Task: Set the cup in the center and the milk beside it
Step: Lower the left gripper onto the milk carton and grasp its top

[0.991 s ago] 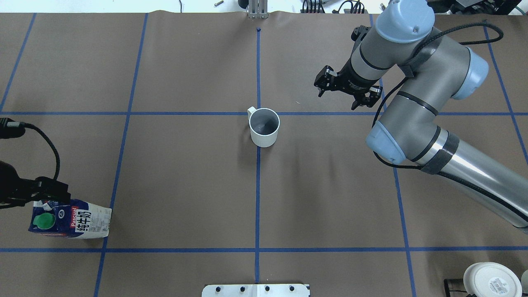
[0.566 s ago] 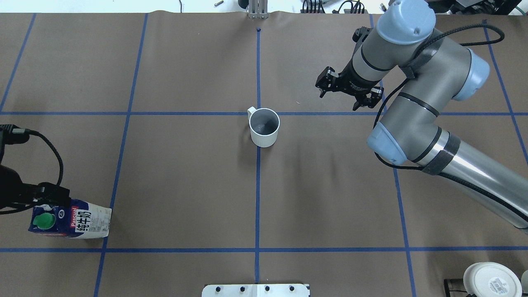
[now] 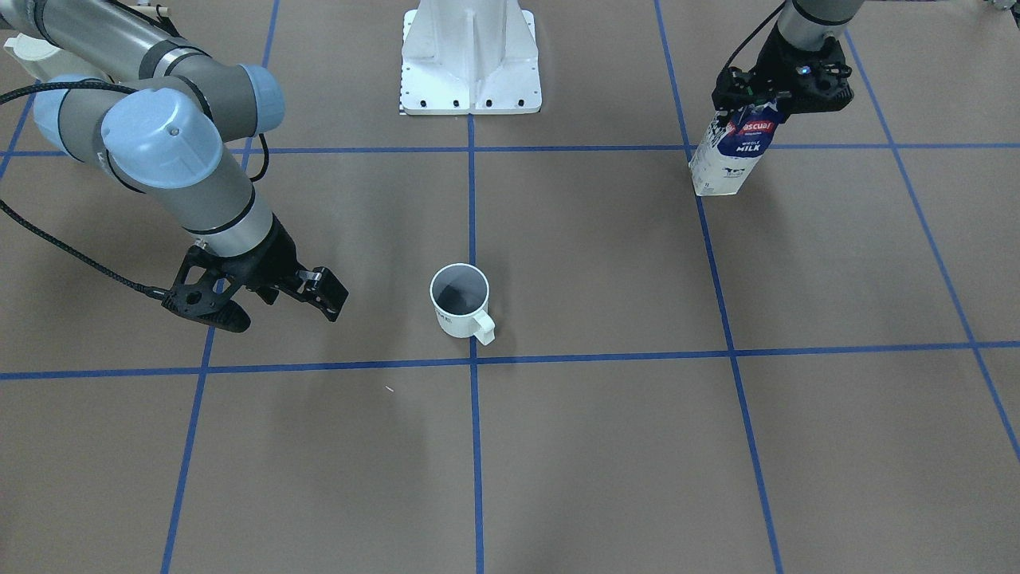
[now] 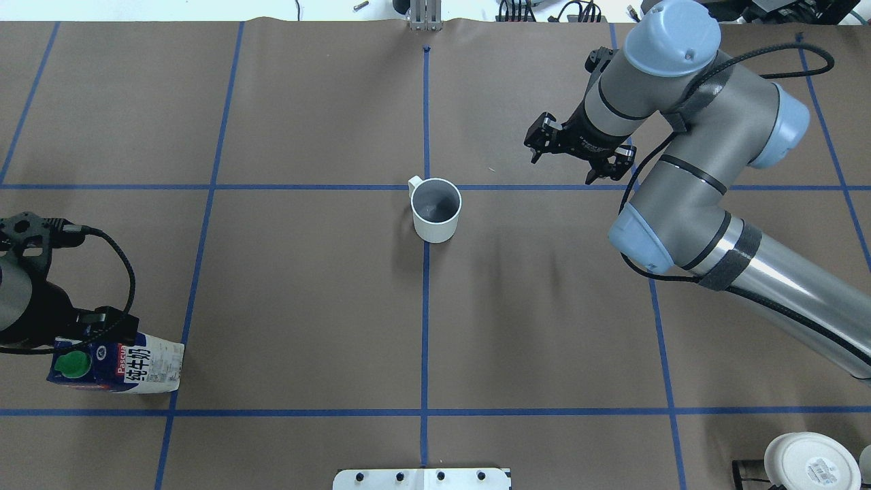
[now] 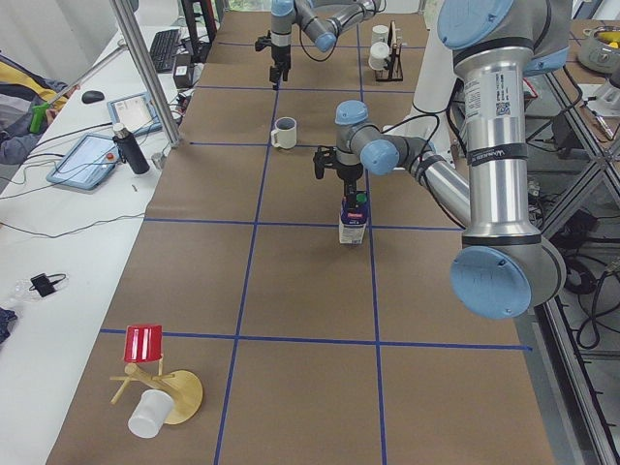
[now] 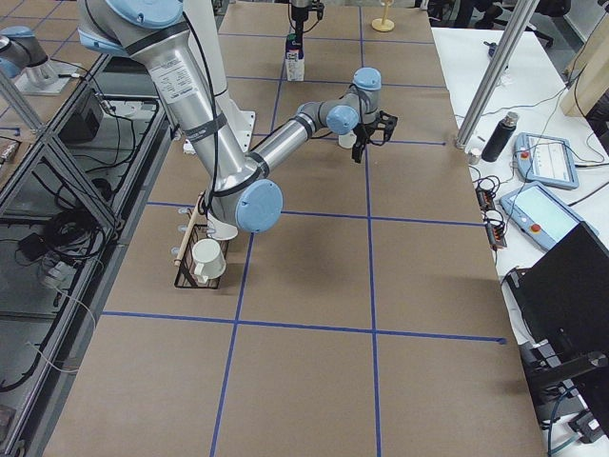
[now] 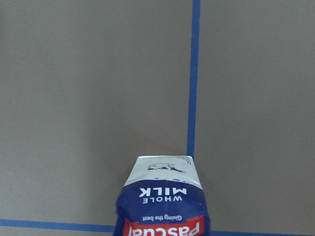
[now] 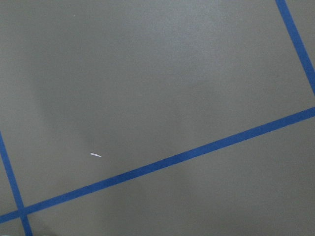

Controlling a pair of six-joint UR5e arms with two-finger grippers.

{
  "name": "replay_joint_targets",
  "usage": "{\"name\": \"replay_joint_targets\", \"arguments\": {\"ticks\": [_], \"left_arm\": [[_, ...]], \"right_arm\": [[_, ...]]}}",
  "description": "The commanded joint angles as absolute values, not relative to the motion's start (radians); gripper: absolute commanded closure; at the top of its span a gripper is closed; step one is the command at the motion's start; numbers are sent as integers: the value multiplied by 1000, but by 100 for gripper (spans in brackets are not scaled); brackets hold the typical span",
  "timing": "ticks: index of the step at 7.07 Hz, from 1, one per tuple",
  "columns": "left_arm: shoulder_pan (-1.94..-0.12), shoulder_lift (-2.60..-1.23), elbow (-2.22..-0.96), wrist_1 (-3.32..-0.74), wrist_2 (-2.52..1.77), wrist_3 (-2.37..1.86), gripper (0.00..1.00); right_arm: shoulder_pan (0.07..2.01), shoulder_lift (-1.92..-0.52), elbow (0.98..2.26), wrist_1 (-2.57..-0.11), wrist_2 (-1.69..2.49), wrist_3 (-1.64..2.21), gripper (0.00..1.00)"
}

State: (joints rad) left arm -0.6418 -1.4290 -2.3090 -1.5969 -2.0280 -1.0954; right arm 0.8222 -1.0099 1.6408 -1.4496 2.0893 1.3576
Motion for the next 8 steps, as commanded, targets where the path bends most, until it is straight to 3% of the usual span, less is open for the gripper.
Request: {"name": "replay_joint_targets", "arguments": {"ticks": [1,2,3,5,8], "left_arm": [[-638,-1430,-2298,-1598,-2029,-1097,10],[-637,-1428,-2301,-1597,-2031,-1101,21],[-635,-1422,-2301,-1595,-2031,-1101,42],[-632,-1411,-2309,-1597,-2036,-1153,100],[-669,-1468,-2370,-1591,-2048,-1157,100]], "right_arm": [[821,-1011,1641,-1450,2088,1358,0],[821,-1011,1641,-1450,2088,1359,0],[821,-1011,1640,-1448,2088,1359,0],[819,-1008,1641,-1448,2088,1359,0],[821,-1009,1641,-1448,2088,1359,0]]}}
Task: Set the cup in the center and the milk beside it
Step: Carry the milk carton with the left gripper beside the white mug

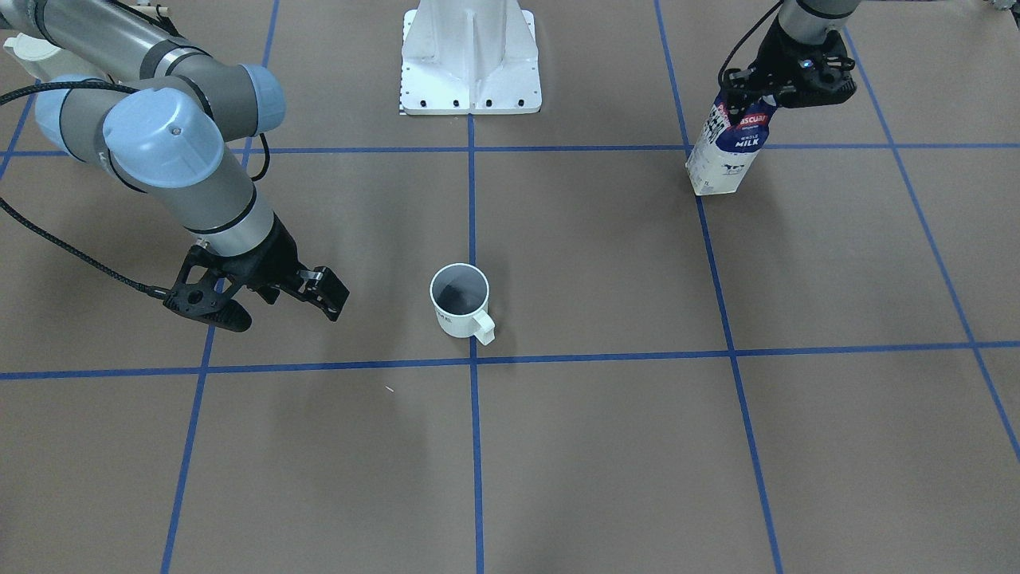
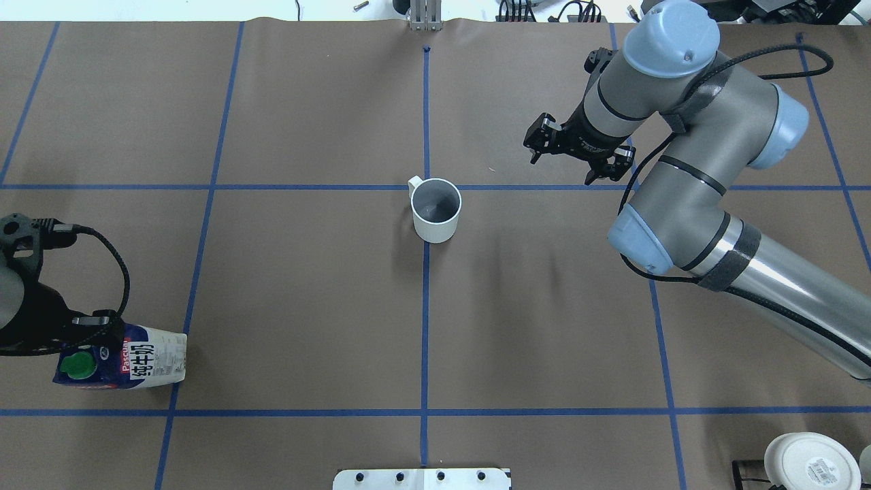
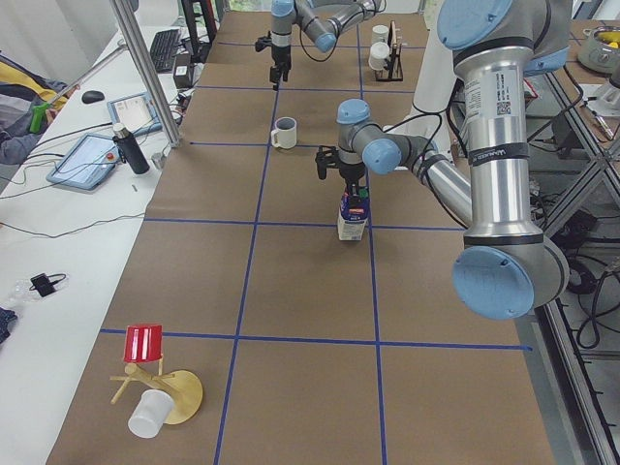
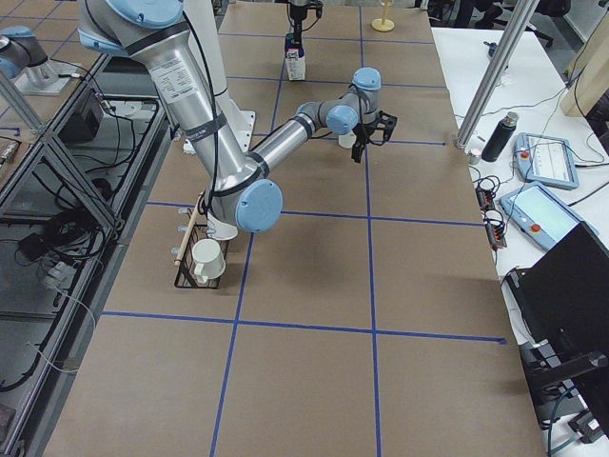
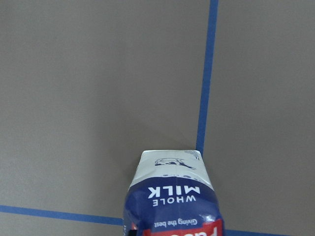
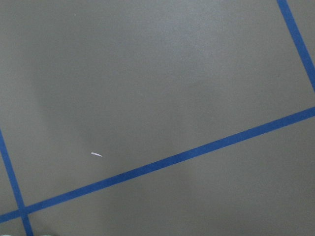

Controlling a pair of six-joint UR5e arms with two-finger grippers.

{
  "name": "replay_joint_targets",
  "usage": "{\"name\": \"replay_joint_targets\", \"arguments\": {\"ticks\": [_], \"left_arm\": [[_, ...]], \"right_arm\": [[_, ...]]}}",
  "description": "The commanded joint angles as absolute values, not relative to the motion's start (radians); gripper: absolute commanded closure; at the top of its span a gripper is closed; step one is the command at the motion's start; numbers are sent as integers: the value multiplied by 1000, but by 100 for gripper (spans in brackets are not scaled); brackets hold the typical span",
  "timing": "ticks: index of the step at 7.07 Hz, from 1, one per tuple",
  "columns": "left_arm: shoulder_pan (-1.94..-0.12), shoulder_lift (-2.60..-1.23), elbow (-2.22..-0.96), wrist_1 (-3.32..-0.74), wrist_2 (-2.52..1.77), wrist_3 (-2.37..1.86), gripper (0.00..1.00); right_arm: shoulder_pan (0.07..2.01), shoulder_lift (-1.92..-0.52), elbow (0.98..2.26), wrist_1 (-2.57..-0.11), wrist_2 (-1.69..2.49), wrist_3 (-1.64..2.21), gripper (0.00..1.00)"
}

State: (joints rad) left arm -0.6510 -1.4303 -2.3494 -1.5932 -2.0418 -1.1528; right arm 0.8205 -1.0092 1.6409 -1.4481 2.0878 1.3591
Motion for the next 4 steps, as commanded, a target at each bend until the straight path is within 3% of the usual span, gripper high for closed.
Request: {"name": "replay_joint_targets", "arguments": {"ticks": [1,3,4], "left_arm": [[-727,-1594,-2332,-1506,-2104,-1157,100],[-796,-2047,-2091,-1239,-2126,-1144,100],[-799,-2154,-1978,-1236,-2125,-1143,100]], "right_arm": [[824,-1011,1643,-1448,2088,1358,0],[872,-1128,1760,-1450,2106,1336,0],[908,-1213,1820,-1456,2118,1236,0]]}}
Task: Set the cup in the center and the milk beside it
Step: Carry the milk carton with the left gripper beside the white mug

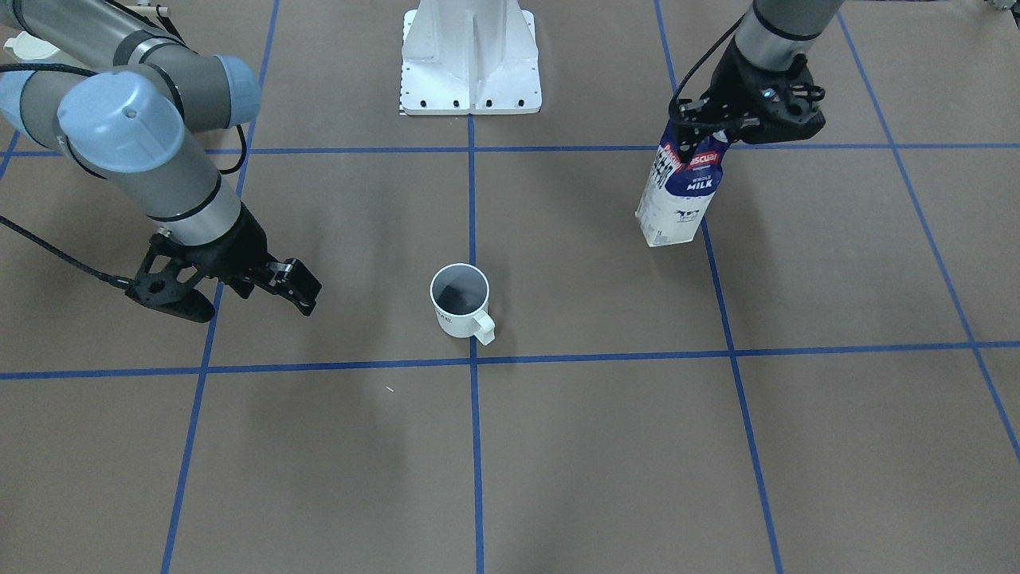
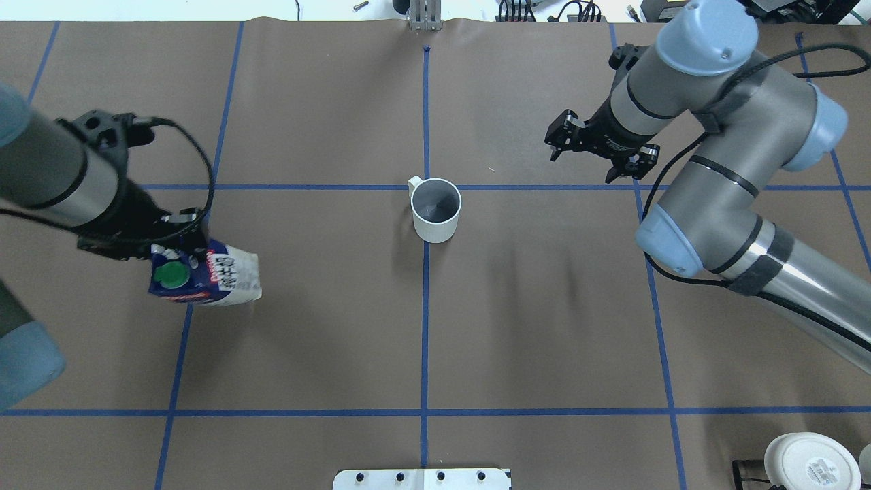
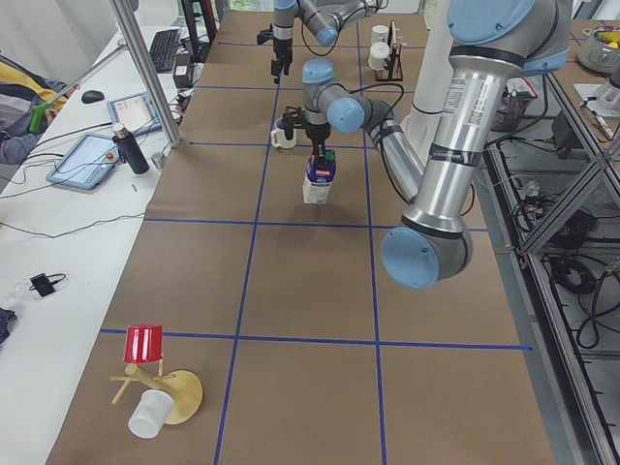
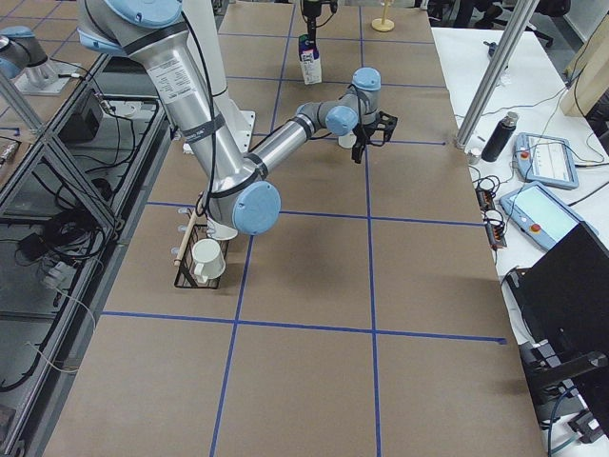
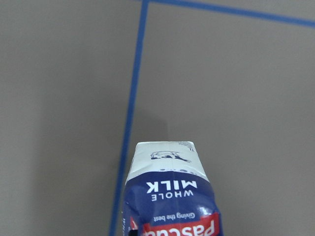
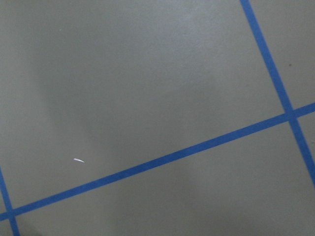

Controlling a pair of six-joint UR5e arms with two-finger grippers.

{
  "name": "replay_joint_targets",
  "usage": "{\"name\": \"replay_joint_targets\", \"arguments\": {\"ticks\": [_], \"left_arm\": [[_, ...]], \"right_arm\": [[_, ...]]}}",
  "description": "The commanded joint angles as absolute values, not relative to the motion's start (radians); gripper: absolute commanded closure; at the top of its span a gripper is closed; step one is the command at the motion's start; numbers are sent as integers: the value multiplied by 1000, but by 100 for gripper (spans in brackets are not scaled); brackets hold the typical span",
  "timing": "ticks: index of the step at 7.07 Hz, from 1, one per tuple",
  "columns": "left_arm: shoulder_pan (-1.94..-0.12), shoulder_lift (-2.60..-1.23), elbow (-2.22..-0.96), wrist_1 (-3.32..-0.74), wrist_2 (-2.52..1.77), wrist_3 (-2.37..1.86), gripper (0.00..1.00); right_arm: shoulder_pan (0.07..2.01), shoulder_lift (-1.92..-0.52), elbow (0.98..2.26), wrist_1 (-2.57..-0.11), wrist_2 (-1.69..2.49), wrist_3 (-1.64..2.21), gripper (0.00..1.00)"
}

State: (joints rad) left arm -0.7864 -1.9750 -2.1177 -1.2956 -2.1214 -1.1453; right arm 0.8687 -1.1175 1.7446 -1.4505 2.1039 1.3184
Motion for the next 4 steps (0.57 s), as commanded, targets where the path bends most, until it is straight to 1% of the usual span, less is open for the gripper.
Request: {"name": "replay_joint_targets", "arguments": {"ticks": [1,3,4], "left_arm": [[-799,-2246,-1886,-1247,-2122,-1132,100],[-798,-2519,-1571,-1261,-2128,-1137,100],[-796,-2583,-1486,-1279,-2128,-1135,100]], "right_arm": [[945,-1285,1847,-1453,2135,1154,0],[971,-1369,1885,-1448,2135,1098,0],[976,-1385,1897,-1448,2135,1098,0]]}}
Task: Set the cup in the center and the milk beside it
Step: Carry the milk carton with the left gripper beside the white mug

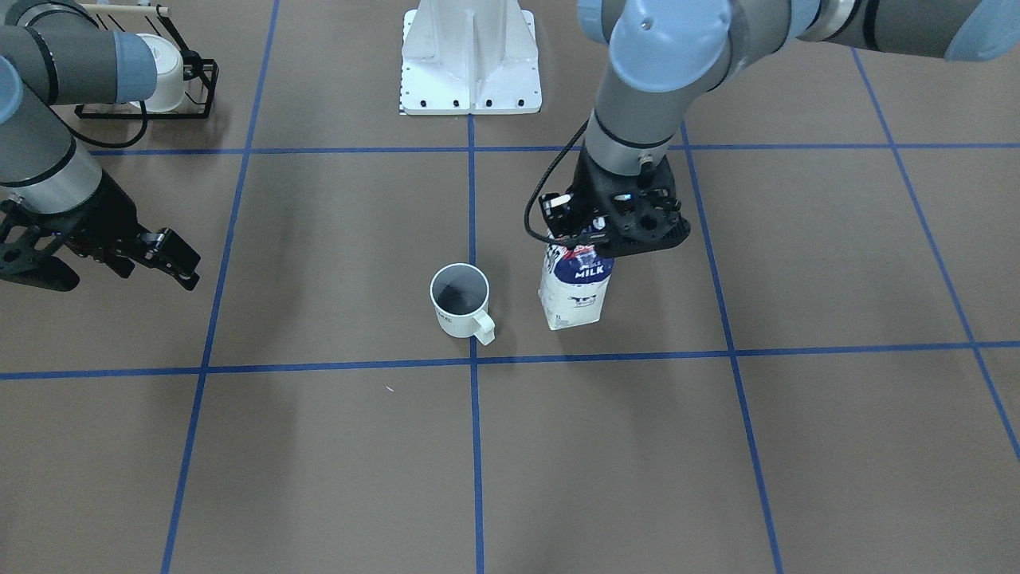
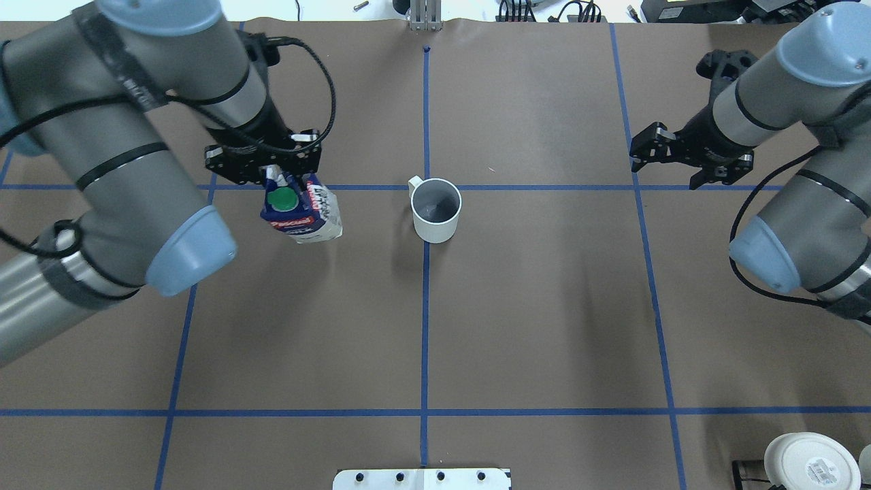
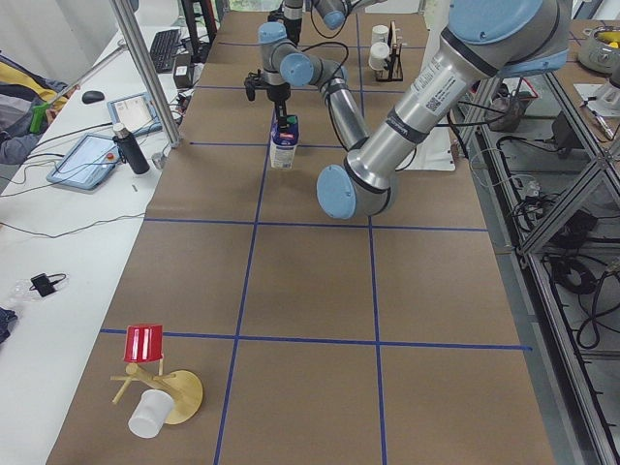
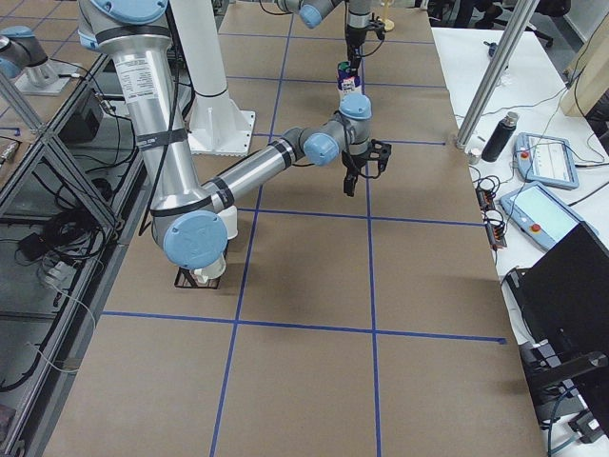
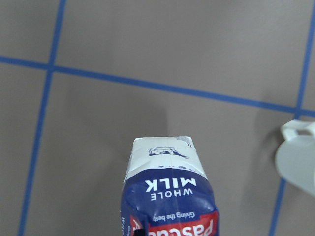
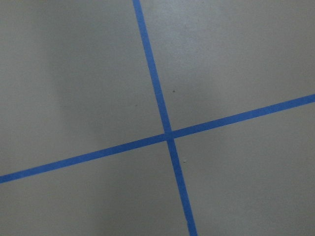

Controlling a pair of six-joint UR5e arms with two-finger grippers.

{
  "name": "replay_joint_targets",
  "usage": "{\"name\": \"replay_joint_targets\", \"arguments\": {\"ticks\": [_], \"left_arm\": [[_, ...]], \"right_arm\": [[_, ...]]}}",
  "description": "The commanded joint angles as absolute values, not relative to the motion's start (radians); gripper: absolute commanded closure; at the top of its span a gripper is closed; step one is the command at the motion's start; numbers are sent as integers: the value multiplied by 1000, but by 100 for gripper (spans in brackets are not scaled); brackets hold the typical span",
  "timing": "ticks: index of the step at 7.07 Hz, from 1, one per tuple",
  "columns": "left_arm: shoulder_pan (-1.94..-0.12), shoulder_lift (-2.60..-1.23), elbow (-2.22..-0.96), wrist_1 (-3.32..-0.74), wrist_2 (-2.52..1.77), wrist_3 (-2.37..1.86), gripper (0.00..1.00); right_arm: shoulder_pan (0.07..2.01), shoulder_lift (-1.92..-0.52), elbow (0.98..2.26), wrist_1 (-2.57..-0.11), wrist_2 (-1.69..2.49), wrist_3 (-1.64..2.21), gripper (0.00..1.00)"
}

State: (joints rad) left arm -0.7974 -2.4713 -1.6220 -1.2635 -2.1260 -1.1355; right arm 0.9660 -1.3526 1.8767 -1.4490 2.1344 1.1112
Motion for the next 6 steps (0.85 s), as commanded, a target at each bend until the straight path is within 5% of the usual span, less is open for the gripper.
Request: {"name": "replay_joint_targets", "arguments": {"ticks": [1,2,3,4,6], "left_arm": [[-790,-2589,-1435,-1349,-2128,-1147,100],[-785,-2588,-1404,-1395,-2126,-1149,100],[-776,-2583,-1396,-1423,-2126,-1147,19],[-776,-2583,-1408,-1417,-2128,-1149,2],[-823,-2539,-1550,-1320,-2134,-1140,2]], "right_arm": [[977,-1387,1899,-1448,2135,1098,0],[976,-1387,1898,-1448,2134,1098,0],[977,-1387,1901,-1448,2135,1098,0],[979,-1385,1902,-1448,2135,1098,0],[976,-1384,1895,-1450,2131,1100,0]]}}
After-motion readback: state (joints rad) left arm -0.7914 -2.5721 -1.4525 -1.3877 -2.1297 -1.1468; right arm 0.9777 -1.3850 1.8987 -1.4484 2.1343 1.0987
